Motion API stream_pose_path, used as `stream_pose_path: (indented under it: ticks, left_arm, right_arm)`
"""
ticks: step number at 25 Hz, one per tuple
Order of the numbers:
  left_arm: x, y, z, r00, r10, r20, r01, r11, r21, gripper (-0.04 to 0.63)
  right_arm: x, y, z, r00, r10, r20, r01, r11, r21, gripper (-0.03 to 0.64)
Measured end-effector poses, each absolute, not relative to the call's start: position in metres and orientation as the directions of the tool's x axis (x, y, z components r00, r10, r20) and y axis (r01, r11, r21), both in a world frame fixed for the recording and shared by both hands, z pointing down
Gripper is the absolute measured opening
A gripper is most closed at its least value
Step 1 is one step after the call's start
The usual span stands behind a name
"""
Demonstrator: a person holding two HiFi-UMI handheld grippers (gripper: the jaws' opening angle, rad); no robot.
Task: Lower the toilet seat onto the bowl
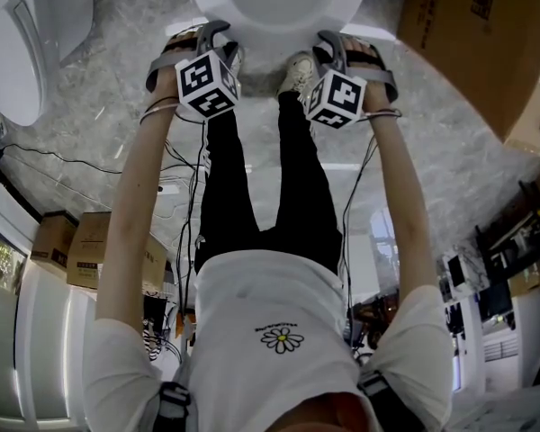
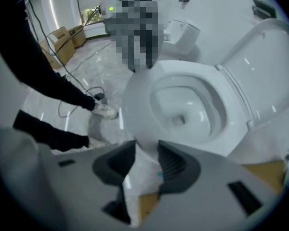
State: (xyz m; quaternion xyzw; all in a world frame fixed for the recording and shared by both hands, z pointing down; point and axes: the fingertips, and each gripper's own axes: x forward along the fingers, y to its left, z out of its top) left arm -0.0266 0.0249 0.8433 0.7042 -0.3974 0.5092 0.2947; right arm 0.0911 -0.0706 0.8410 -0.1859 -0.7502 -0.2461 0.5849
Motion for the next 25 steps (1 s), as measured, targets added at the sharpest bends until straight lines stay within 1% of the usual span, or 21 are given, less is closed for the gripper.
stream_pose_path:
  ticks: [7,11,13,14,18,21,23,25]
  left_arm:
    - [-0.026,0.024,0.842,0.188,-0.243,0.952,-0.863,-0.503,0.042,0.181]
    - [-0.029,0.021,0.843,0.177,-0.243,0.954,-0.885,-0.462,0.046,0.18]
    - [-0.037,0.019,0.838,0.148,-0.249,0.957,-0.904,-0.426,0.029,0.173]
    - [-0.043,0.016,0.832,0.132,-0.259,0.957,-0.915,-0.403,0.017,0.172]
    - [-0.072,-0.007,0.784,0.049,-0.337,0.94,-0.932,-0.355,-0.078,0.107]
    - [-0.104,-0.04,0.731,-0.053,-0.415,0.908,-0.912,-0.351,-0.214,0.052]
    - [-0.121,-0.059,0.687,-0.114,-0.467,0.877,-0.904,-0.316,-0.287,0.031]
    - [-0.132,-0.069,0.635,-0.159,-0.522,0.838,-0.909,-0.254,-0.331,0.023]
  right_arm:
    - [0.092,-0.071,0.842,-0.201,0.012,0.979,0.548,0.83,0.103,0.166]
    - [0.091,-0.075,0.84,-0.194,0.01,0.981,0.529,0.843,0.096,0.156]
    - [0.088,-0.088,0.829,-0.221,-0.028,0.975,0.493,0.859,0.136,0.122]
    - [0.085,-0.097,0.821,-0.236,-0.051,0.97,0.463,0.872,0.159,0.116]
    - [0.061,-0.143,0.766,-0.312,-0.158,0.937,0.319,0.911,0.26,0.077]
    - [0.032,-0.186,0.703,-0.387,-0.267,0.883,0.237,0.896,0.375,0.048]
    - [0.019,-0.209,0.655,-0.425,-0.337,0.84,0.176,0.88,0.442,0.04]
    - [0.016,-0.221,0.605,-0.444,-0.398,0.803,0.086,0.873,0.48,0.035]
